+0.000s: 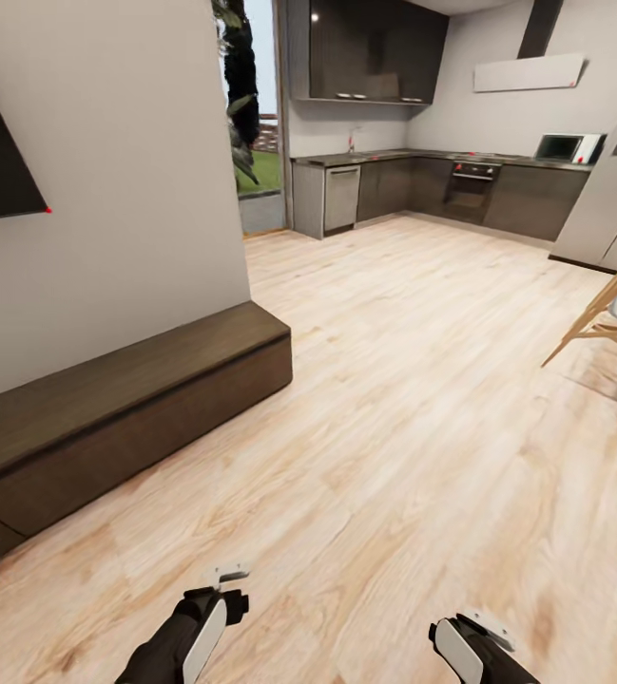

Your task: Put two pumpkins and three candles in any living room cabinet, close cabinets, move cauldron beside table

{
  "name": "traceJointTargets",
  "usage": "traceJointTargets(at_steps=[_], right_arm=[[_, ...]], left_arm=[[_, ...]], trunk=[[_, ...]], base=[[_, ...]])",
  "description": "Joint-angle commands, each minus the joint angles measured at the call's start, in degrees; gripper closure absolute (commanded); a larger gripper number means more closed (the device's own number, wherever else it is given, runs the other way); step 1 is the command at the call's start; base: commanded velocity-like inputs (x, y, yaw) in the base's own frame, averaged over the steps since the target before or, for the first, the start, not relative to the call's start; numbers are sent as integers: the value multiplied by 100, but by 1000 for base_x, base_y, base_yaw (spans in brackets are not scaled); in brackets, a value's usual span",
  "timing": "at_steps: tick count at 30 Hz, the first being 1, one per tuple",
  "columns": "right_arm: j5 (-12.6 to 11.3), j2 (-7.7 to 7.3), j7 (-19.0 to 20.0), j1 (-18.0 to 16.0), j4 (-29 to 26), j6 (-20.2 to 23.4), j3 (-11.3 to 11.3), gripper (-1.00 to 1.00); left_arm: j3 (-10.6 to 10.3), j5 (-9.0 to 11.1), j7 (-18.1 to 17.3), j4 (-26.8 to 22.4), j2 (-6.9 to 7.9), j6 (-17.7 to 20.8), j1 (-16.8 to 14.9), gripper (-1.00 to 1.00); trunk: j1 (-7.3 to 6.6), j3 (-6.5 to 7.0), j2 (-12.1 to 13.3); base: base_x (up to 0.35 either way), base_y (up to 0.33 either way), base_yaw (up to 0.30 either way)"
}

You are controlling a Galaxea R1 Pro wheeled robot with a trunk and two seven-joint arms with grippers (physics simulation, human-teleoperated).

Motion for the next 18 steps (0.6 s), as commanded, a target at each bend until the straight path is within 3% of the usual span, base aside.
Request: traceJointTargets(at_steps=[1, 18], right_arm=[[-24, -8, -42, 0, -16, 45, 48, -100], [-24, -8, -35, 0, -16, 45, 48, -100]], left_arm=[[-26, 60, 65, -7, 0, 4, -1, -100], [-34, 60, 79, -7, -4, -12, -4, -100]], trunk=[[-1, -7, -2], [-1, -41, -2]], base=[[0, -38, 267], [0, -102, 267]])
